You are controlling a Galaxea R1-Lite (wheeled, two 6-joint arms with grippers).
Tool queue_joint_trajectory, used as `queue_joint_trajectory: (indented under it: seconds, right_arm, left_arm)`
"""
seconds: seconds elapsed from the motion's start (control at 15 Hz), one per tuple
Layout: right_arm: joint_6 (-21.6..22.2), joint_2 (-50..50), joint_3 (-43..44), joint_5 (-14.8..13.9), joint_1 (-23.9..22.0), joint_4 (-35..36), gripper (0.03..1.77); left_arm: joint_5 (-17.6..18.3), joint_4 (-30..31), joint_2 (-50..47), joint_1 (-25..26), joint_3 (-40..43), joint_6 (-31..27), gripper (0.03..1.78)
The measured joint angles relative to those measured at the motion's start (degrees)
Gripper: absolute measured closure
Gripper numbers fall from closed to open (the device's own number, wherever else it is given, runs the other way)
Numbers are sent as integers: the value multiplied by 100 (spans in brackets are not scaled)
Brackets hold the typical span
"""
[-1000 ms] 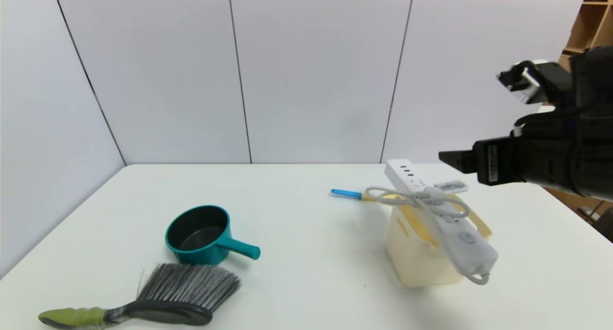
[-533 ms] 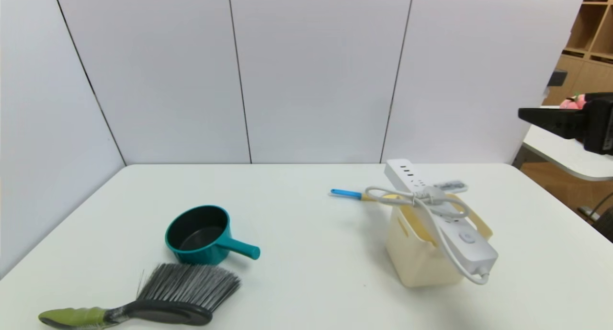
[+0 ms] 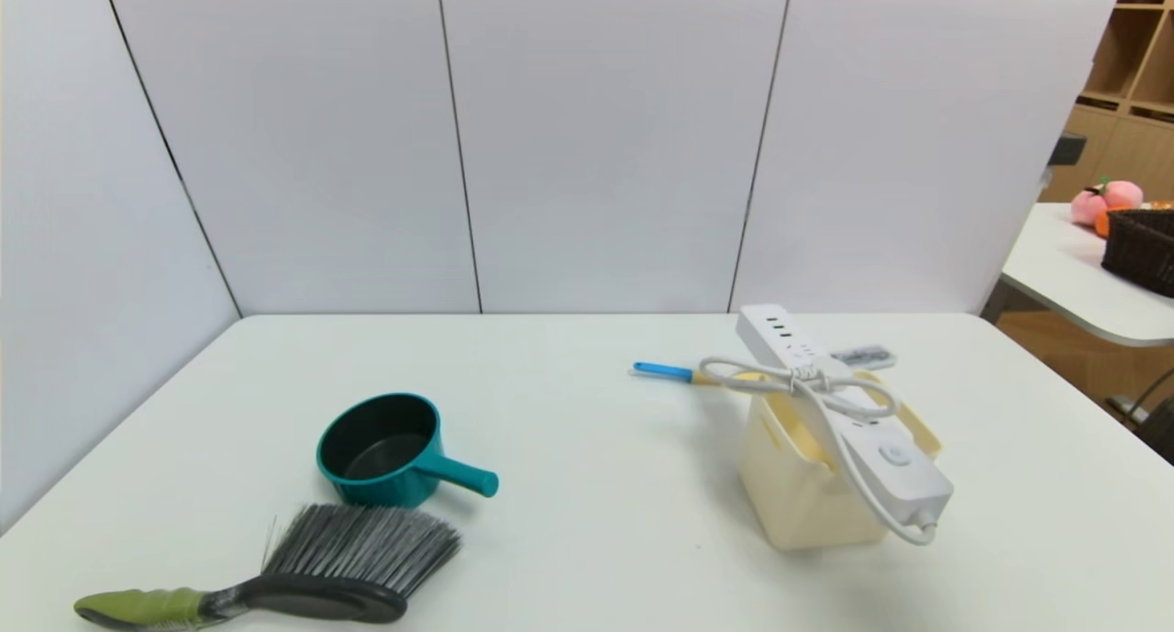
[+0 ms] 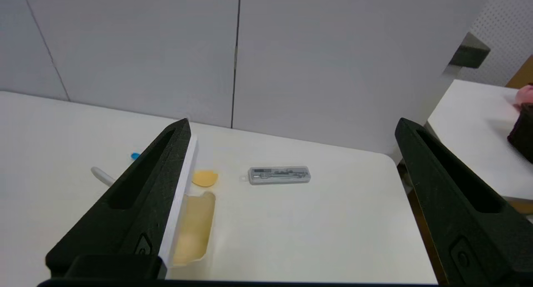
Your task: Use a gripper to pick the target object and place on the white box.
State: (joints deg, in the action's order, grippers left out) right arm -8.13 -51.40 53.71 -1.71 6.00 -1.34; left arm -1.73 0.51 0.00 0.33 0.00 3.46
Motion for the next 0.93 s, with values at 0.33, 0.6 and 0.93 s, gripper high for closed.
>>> queue_joint_trajectory:
  seconds: [0.33,0.6,0.93]
  right_arm:
    - [-5,1181,-490,412,-316,57,11]
    - [45,2048,-772,716,-571,41,11]
    - [155,3233,-1406,870,-786,18,11]
  left_arm:
    - [0,0,0,2,0,1,12]
    - [0,0,0,2,0,1,12]
    - [-2,0,0,2,0,1,12]
